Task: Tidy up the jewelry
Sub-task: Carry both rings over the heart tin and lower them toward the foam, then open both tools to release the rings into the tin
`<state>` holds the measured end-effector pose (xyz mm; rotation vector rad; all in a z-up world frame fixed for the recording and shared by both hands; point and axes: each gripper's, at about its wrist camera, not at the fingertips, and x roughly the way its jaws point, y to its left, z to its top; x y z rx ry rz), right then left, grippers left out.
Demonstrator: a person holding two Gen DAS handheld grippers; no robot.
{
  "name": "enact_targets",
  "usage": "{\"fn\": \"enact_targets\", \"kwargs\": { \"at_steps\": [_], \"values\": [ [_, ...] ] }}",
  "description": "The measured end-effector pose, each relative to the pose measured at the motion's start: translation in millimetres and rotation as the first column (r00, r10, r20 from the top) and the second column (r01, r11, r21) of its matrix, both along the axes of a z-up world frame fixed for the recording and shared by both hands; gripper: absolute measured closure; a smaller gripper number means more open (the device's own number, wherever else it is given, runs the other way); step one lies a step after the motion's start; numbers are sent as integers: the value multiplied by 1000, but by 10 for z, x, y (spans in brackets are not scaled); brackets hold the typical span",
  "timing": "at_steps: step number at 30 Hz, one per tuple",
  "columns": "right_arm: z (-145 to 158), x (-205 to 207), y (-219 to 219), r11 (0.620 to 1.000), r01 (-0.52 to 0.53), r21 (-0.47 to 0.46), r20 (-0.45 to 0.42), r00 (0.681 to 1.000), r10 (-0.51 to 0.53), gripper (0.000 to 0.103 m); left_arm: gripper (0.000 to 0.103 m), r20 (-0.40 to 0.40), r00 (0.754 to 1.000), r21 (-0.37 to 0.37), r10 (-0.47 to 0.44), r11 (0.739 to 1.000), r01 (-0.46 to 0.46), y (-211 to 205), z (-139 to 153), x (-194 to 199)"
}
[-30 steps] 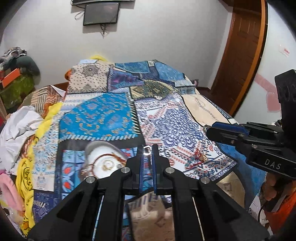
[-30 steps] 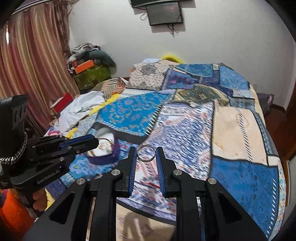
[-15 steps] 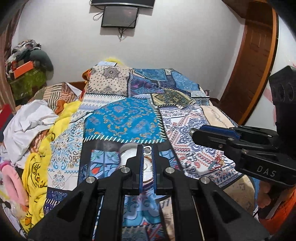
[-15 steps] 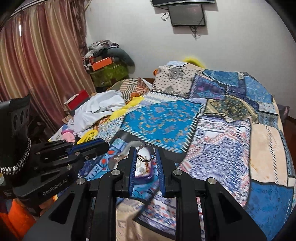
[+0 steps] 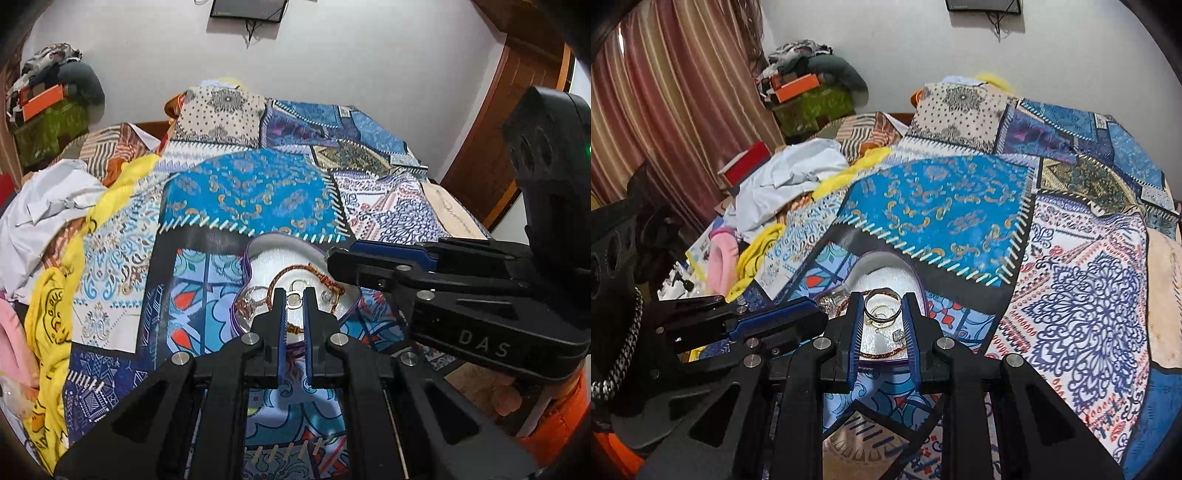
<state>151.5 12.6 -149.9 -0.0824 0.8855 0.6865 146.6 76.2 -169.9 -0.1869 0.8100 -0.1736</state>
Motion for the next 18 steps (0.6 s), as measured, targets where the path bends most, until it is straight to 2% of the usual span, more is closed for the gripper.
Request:
{"fn": "enact_targets", "kwargs": {
  "at_steps": [12, 18],
  "values": [
    [-145, 79, 46, 1000, -8, 1, -83, 997, 9, 84, 96, -24, 1000, -19, 19, 1000, -20, 66, -79, 36],
    [-102, 77, -11, 1000, 6, 12, -89, 996, -5, 83, 96, -23, 999, -22, 24, 999, -25, 86, -31, 23]
  ]
}}
